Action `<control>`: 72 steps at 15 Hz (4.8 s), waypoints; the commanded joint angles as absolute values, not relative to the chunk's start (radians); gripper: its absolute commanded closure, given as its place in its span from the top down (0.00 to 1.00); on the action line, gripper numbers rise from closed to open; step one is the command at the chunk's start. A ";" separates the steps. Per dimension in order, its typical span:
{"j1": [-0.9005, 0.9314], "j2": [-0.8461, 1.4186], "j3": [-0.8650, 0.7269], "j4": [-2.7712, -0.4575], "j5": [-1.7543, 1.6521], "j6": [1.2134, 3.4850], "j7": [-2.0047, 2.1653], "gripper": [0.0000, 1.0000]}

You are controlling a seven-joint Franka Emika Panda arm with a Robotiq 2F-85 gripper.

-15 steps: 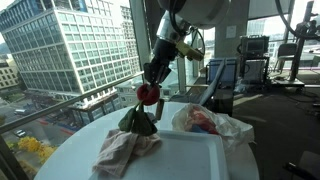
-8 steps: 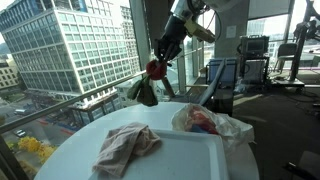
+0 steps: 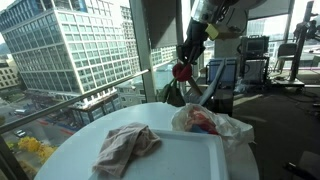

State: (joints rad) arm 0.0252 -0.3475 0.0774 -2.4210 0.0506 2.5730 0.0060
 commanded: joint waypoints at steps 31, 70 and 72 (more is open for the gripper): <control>-0.017 0.138 -0.019 -2.425 -0.687 2.773 0.577 0.11; 0.168 0.159 0.296 -2.304 0.071 2.938 -0.162 1.00; 0.145 0.208 0.359 -2.266 0.185 2.904 -0.248 1.00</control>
State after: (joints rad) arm 0.1741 0.1286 0.2855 -2.3441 0.0456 2.9330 -0.1218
